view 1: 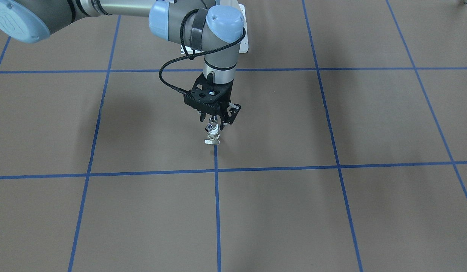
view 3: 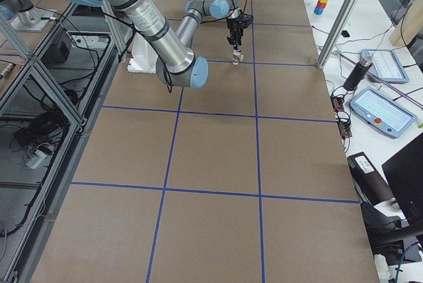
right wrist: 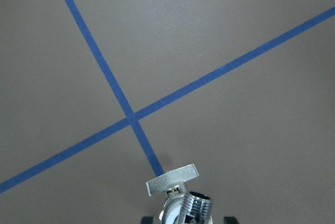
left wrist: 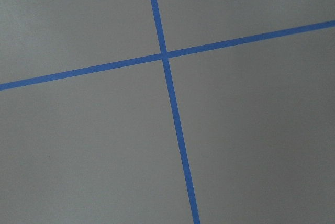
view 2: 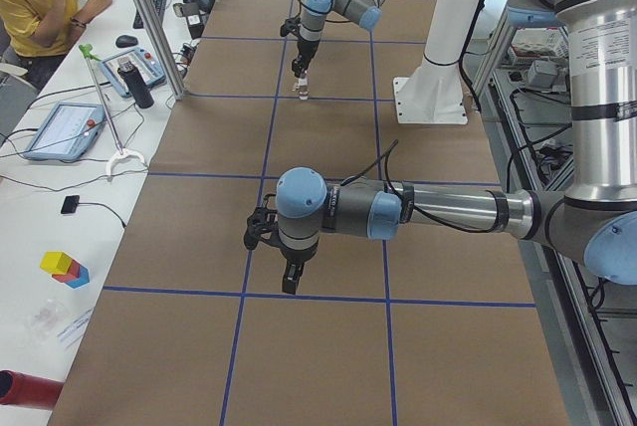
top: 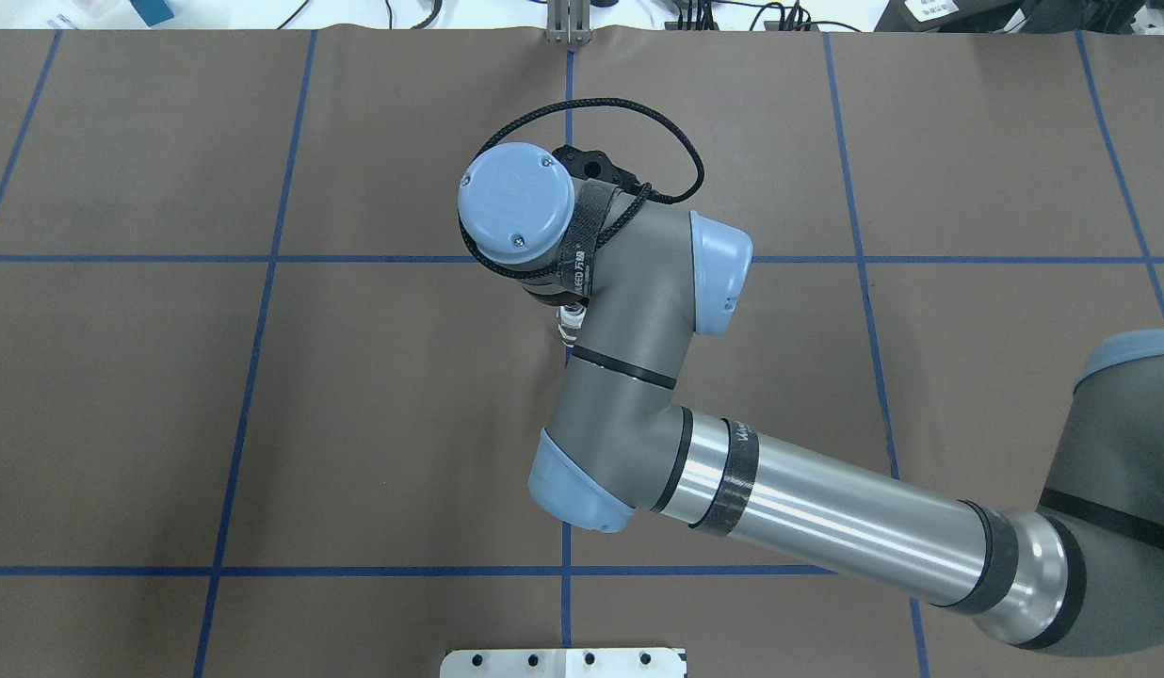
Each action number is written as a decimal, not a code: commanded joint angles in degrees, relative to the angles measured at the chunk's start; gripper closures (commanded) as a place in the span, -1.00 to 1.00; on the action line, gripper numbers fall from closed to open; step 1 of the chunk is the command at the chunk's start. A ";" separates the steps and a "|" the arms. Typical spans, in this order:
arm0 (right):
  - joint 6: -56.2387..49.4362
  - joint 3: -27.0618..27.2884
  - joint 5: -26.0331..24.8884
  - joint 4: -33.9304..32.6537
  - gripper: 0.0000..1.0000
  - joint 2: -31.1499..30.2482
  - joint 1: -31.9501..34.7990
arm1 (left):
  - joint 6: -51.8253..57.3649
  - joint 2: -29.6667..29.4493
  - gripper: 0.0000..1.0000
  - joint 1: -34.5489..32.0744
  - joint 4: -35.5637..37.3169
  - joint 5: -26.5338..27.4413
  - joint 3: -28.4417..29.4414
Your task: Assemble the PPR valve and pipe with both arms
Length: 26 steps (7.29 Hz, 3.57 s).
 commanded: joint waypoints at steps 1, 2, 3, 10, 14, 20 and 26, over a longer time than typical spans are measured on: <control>-4.22 1.13 0.86 -0.04 -1.00 0.47 2.18 | 0.00 -0.01 -1.00 0.00 0.00 0.00 0.21; -9.21 1.75 4.79 -0.04 -1.00 0.30 5.59 | -0.09 -0.01 -1.00 0.00 0.09 0.00 0.47; -12.66 2.89 9.70 -0.13 -1.00 0.03 9.98 | -0.17 0.17 -1.00 0.00 0.09 0.00 0.65; -69.02 9.22 30.75 0.05 -1.00 -24.18 41.81 | -0.17 -0.34 -1.00 -1.41 7.91 2.02 1.79; -97.97 8.79 33.55 1.00 -1.00 -41.76 53.32 | -0.09 -1.06 -1.00 -1.49 7.21 1.67 0.04; -98.82 5.44 34.97 21.05 -1.00 -59.90 60.37 | -0.09 -0.10 -1.00 -1.93 7.38 1.76 0.73; -98.12 5.36 38.05 20.17 -1.00 -59.47 61.44 | 0.44 0.52 -1.00 -2.02 7.38 2.02 -1.72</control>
